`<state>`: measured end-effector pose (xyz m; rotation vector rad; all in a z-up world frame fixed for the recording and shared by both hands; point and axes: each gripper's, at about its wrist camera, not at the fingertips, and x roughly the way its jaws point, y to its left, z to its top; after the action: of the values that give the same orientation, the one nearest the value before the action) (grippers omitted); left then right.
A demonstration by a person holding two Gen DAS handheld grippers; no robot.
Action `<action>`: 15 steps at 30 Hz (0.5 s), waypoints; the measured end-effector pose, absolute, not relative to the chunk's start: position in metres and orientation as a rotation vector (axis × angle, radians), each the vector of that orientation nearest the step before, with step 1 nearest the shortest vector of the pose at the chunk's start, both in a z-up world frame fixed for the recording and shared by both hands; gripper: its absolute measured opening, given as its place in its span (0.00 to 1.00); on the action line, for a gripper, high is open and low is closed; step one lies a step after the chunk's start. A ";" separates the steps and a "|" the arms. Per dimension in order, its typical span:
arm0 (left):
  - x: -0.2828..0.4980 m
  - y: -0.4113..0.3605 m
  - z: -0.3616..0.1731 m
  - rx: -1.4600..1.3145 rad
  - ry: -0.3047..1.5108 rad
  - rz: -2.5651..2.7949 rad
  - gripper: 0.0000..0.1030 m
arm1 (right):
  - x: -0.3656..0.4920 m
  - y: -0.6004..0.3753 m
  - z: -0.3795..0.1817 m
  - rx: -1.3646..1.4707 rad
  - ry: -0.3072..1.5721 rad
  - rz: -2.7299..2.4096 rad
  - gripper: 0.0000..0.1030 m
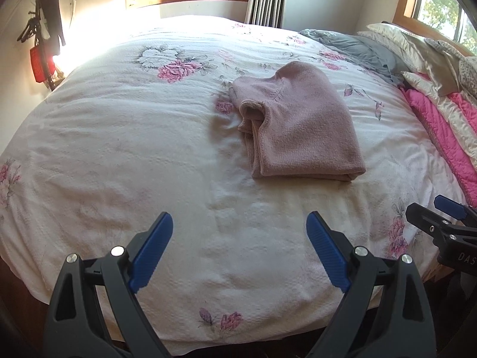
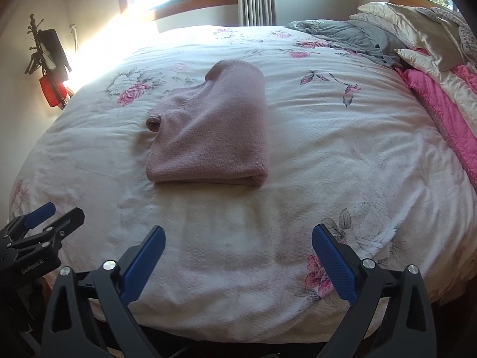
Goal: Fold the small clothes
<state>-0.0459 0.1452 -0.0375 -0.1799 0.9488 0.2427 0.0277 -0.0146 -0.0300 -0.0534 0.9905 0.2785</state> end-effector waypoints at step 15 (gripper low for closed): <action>-0.041 0.144 -0.043 -0.180 0.965 0.246 0.88 | 0.030 -0.017 -0.034 -0.046 1.001 0.263 0.96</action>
<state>-0.0414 0.1442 -0.0427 -0.1797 0.9648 0.2458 0.0300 -0.0173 -0.0338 -0.0458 1.0011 0.2625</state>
